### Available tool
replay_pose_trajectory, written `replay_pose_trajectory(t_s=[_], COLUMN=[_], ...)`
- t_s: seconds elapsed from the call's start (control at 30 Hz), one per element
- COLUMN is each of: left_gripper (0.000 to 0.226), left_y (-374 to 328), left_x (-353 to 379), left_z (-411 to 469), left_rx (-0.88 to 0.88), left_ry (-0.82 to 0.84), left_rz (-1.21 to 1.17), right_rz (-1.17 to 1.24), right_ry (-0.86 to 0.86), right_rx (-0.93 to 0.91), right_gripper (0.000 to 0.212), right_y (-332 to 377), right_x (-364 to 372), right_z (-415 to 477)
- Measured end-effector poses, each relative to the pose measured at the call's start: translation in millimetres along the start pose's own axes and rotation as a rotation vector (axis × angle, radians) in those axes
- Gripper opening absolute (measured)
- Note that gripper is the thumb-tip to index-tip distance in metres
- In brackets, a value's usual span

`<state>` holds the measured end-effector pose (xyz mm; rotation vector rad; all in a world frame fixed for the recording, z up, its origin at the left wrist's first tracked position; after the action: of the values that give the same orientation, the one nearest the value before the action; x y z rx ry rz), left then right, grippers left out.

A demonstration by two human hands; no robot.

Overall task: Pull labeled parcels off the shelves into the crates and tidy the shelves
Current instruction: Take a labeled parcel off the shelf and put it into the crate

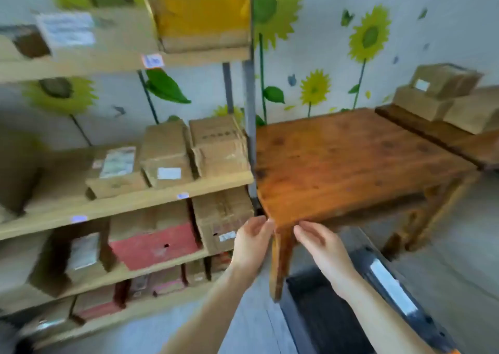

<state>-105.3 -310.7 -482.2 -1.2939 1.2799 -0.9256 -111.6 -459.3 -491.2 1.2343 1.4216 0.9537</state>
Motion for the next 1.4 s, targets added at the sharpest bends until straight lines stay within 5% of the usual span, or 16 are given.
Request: replay_pose_trajectory(t_s=[0.33, 0.5, 0.67, 0.77, 0.97, 1.03, 1.1, 1.17, 1.3, 1.4], left_gripper=[0.024, 0.020, 0.036, 0.035, 0.045, 0.039, 0.032, 0.016, 0.031, 0.043], left_y=[-106, -139, -175, -195, -218, -222, -229, -239, -248, -248], left_x=[-366, -468, -562, -612, -653, -656, -659, -662, -655, -650], left_z=[-13, -5, 27, 54, 94, 97, 93, 83, 70, 62], left_rx=[0.267, 0.386, 0.577, 0.527, 0.165, 0.239, 0.393, 0.517, 0.520, 0.545], left_ry=[-0.429, -0.572, -0.883, -1.018, -0.751, -0.684, -0.688, -0.677, -0.371, -0.230], left_rz=[-0.135, -0.055, 0.000, -0.020, -0.148, -0.251, -0.418, -0.547, -0.517, -0.296], right_rz=[-0.070, -0.087, -0.016, 0.040, -0.023, 0.036, 0.265, 0.482, 0.138, 0.236], right_ry=[0.300, 0.340, 0.336, 0.293, 0.433, 0.467, 0.492, 0.562, 0.404, 0.622], right_rx=[-0.375, -0.558, -0.718, -0.754, -0.481, -0.440, -0.449, -0.408, -0.603, -0.437], right_gripper=[0.024, 0.033, 0.028, 0.032, 0.066, 0.052, 0.011, 0.022, 0.022, 0.056], right_y=[215, 290, 373, 424, 478, 477, 477, 476, 468, 469], right_x=[282, 369, 446, 490, 558, 565, 562, 556, 553, 548], right_z=[-29, -32, -5, 19, 63, 68, 72, 69, 56, 45])
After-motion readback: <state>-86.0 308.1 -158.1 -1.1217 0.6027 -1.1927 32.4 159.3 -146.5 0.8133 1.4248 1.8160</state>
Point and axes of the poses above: each hand's wrist, its own z-axis towards the middle knuckle, its own x-axis out of the palm, y = z × x, the point moved 1 cm from there along z, towards the middle knuckle, and after that the axes turned 2 degrees about x, right-handed, at the moved point
